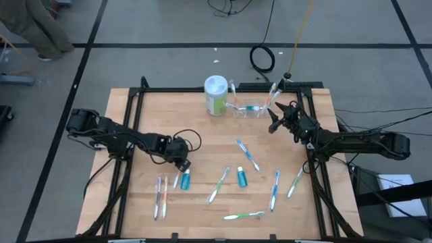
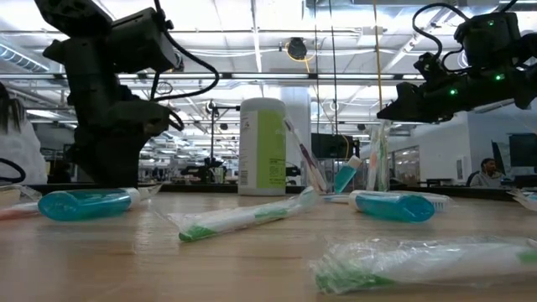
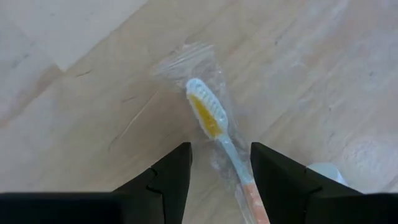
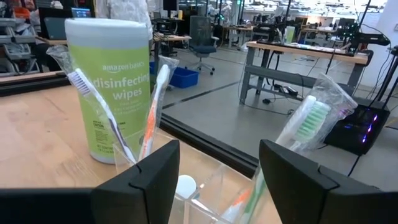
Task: Pick & Place toothbrushing station
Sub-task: Put the orange toothbrush into the transparent organizer
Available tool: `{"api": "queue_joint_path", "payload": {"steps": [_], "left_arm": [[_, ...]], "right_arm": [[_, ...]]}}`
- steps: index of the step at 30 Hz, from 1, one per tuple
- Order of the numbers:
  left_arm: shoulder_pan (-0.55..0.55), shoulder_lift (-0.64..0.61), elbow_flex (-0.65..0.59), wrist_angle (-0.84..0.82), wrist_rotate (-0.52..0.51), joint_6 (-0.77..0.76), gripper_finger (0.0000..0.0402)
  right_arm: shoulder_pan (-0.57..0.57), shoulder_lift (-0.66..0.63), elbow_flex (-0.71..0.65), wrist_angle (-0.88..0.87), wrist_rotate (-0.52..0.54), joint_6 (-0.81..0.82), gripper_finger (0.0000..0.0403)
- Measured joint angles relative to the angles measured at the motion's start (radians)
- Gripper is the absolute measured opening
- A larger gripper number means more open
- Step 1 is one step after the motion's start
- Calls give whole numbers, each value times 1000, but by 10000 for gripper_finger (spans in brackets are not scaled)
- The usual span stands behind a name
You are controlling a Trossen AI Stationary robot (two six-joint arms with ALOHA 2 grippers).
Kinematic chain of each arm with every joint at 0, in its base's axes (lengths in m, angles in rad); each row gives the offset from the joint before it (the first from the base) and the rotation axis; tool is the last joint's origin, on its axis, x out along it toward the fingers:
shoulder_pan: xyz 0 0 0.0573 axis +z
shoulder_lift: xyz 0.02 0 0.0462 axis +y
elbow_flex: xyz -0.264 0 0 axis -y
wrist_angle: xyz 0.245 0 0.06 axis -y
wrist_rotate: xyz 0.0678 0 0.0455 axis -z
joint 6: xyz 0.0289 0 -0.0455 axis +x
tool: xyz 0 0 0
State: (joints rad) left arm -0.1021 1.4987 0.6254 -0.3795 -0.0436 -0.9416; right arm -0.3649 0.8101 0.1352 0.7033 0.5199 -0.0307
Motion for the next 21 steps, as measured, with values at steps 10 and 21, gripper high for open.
{"api": "queue_joint_path", "payload": {"steps": [10, 21], "left_arm": [[37, -1, 37, 36, -58, 15, 49], [110, -17, 266, 476, -201, 490, 13]], "right_arm": [[0, 0, 0, 4, -67, 19, 212], [0, 0, 0, 26, -132, 80, 212]]}}
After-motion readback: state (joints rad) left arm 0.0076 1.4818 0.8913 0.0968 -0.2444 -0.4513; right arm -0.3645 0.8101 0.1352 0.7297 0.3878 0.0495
